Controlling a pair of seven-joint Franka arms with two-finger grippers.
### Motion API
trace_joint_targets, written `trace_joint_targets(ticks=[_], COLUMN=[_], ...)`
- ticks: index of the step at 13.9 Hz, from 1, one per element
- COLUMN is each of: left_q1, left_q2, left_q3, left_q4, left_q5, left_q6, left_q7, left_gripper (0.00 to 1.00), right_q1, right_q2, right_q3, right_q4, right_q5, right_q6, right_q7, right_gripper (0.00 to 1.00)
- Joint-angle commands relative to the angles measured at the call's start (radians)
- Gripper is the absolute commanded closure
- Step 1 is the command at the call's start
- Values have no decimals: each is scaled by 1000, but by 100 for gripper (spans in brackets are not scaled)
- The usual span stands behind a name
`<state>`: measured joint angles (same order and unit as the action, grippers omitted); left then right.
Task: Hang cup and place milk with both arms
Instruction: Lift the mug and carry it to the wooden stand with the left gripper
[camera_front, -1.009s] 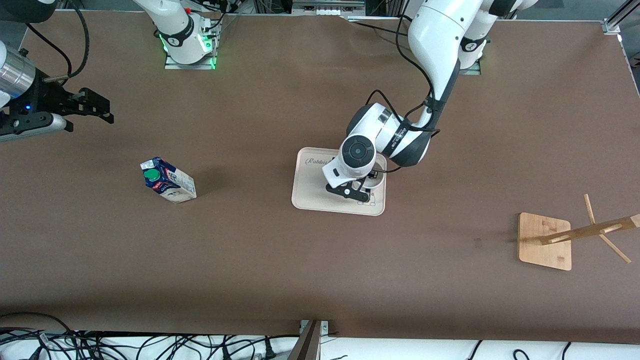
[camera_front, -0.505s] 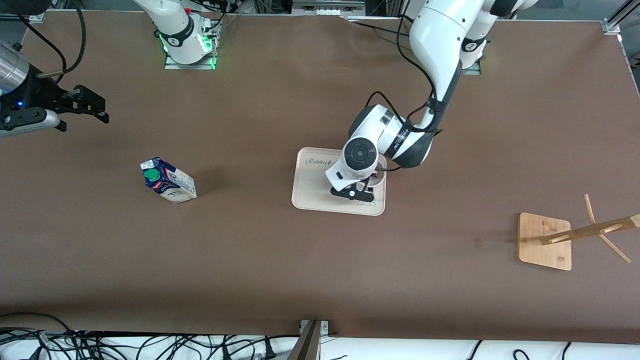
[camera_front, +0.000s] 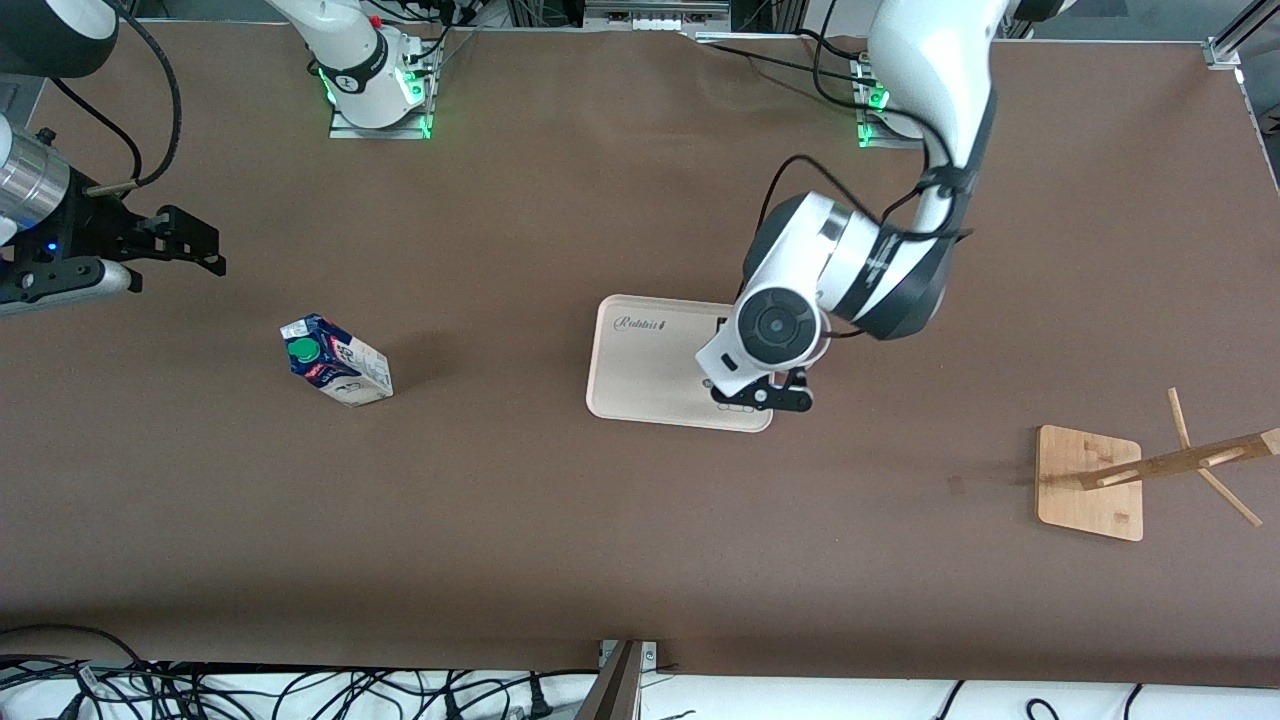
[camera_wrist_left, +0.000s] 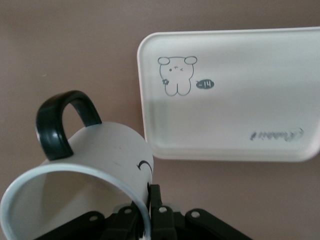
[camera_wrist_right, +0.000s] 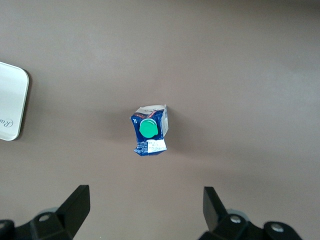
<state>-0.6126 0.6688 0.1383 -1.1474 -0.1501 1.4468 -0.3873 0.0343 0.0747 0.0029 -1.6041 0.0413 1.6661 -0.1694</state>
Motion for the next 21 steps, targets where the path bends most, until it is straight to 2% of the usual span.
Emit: trace_joint_targets(ticks=[1,3,4,5,7,9,14,18,21], left_q1=[4,86,123,152,232,287,445,497,514], left_q2=[-110,-193,-230,-279,-343,-360,-356,-325,-299], left_q3=[44,52,78,105,116,115,119,121,147], left_q4=[40,5,-43,-75,-145,-181,-242,-239,-233], left_q5=[27,34,34,34,28,-5,-230,-250,-249], left_q6=[-92,-79,-45,31,174,201,202,207,257], left_q7=[24,188,314,400,450,449,490,495,612], left_gripper=[100,100,100,100,100,100,100,100,100], right_q1=[-13,-11,-11,-11,-11,-11,-8,-8,-10], right_q2=[17,17,17,17,17,17,17,17,17], right_q3=[6,6,6,6,6,6,9,9,9], right_q4=[32,32,30,30,30,32,36,36,35], right_q5=[2,-15,-15,-15,-15,-14,-11,-9,-8], right_q6=[-9,-12,-14,-15,-12,-11,-9,-9,-9], right_q7=[-7,-6,-6,-6,-6,-6,4,4,2], right_gripper=[0,0,0,0,0,0,0,0,0])
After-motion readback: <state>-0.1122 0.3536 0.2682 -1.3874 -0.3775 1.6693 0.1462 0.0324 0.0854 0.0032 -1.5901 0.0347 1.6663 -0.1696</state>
